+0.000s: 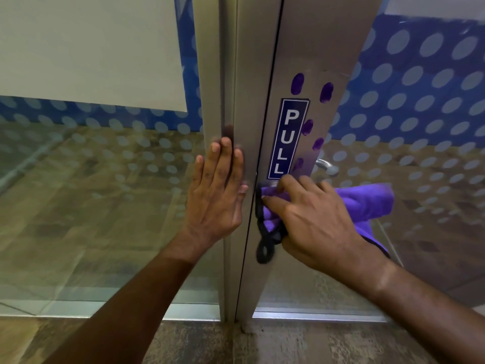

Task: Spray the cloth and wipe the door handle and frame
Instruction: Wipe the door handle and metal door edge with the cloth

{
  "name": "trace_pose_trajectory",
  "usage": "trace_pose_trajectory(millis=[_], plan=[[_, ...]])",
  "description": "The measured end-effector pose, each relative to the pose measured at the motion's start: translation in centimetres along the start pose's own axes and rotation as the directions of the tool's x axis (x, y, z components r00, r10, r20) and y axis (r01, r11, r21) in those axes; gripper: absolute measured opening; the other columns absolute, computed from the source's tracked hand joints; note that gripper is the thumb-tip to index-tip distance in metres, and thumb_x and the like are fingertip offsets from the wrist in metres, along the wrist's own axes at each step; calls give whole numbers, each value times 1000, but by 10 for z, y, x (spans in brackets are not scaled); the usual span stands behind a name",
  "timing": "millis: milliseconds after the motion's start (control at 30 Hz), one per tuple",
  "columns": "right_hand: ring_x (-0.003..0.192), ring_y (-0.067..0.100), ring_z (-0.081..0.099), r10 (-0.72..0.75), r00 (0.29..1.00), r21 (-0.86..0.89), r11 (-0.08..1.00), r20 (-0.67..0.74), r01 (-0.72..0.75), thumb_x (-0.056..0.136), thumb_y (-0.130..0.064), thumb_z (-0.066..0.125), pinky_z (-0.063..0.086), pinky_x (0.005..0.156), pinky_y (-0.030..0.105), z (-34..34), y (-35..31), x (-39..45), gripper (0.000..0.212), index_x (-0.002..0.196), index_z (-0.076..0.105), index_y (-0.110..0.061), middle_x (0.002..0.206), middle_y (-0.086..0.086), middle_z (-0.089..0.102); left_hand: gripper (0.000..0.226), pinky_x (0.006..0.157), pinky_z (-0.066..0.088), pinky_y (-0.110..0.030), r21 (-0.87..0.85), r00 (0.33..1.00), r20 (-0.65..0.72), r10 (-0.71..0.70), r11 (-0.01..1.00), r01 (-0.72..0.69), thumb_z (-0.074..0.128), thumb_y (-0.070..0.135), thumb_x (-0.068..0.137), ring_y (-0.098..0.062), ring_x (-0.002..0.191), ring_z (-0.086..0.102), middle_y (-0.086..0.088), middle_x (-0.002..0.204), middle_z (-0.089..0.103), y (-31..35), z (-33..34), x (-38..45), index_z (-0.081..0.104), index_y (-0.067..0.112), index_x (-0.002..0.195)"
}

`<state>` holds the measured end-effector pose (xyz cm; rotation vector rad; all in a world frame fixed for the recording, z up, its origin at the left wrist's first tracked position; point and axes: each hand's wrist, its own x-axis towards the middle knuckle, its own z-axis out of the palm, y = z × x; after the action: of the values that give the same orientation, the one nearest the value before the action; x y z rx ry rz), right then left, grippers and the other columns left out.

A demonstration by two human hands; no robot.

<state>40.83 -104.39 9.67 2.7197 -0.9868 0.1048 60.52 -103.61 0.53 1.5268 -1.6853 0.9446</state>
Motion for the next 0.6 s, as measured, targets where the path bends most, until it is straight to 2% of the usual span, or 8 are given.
trace_pose_trajectory(millis=[67, 133, 200, 300, 433, 500, 600], plan=[[90, 27, 49, -57, 998, -17, 998, -39, 57, 70, -44, 43, 33, 69, 39, 1, -9, 7, 35, 86, 67, -24, 101, 3, 55, 69, 124, -13, -39, 6, 1000, 1, -3, 1000, 3, 28, 32, 105, -19, 151, -23, -3, 161, -31, 1, 0, 0, -16, 13, 155], [90, 27, 48, -106, 994, -22, 994, -39, 105, 67, -42, 47, 33, 70, 40, 7, -19, 9, 30, 78, 66, -21, 95, 3, 55, 71, 124, -12, -38, 4, 1000, -8, -3, 1000, 3, 31, 32, 104, -18, 151, -23, -2, 161, -31, 0, 0, -1, -16, 14, 155], [90, 27, 48, -92, 995, -1, 996, -44, 92, 66, -39, 47, 37, 71, 40, 12, -19, 6, 31, 82, 65, -19, 97, 3, 56, 73, 124, -12, -38, 13, 1000, -13, 7, 1000, -6, 33, 31, 104, -18, 151, -22, -2, 162, -31, -1, 0, -2, -16, 14, 155], [87, 28, 53, 42, 998, 107, 994, -35, -38, 62, -35, 40, 45, 67, 36, 13, -9, -7, 45, 96, 63, -18, 105, 5, 55, 71, 124, -12, -38, 15, 1000, -9, 7, 1000, -7, 29, 32, 104, -18, 151, -22, -2, 162, -31, -1, -1, 0, -16, 14, 155], [81, 30, 57, 132, 989, 120, 985, -59, -125, 61, -36, 35, 45, 62, 35, 13, -8, -14, 56, 104, 64, -15, 100, 7, 57, 70, 124, -13, -38, 15, 1000, -17, 5, 1000, -4, 28, 32, 104, -19, 151, -23, -3, 162, -30, 0, 0, -1, -15, 13, 155], [86, 31, 53, 103, 993, 67, 993, -55, -99, 61, -37, 42, 42, 67, 38, 14, -16, -9, 51, 101, 64, -15, 104, 8, 58, 70, 124, -13, -38, 13, 1000, -20, 13, 1000, -13, 29, 31, 104, -18, 151, -23, -3, 162, -31, -1, 0, -1, -16, 13, 155], [102, 34, 51, -41, 999, -60, 997, -30, 40, 70, -32, 48, 40, 81, 44, 25, -31, 1, 36, 93, 67, -14, 107, 10, 60, 70, 124, -13, -38, 10, 1000, -9, 9, 1000, -9, 29, 31, 104, -18, 151, -23, -2, 161, -31, -1, -1, 1, -16, 13, 155]])
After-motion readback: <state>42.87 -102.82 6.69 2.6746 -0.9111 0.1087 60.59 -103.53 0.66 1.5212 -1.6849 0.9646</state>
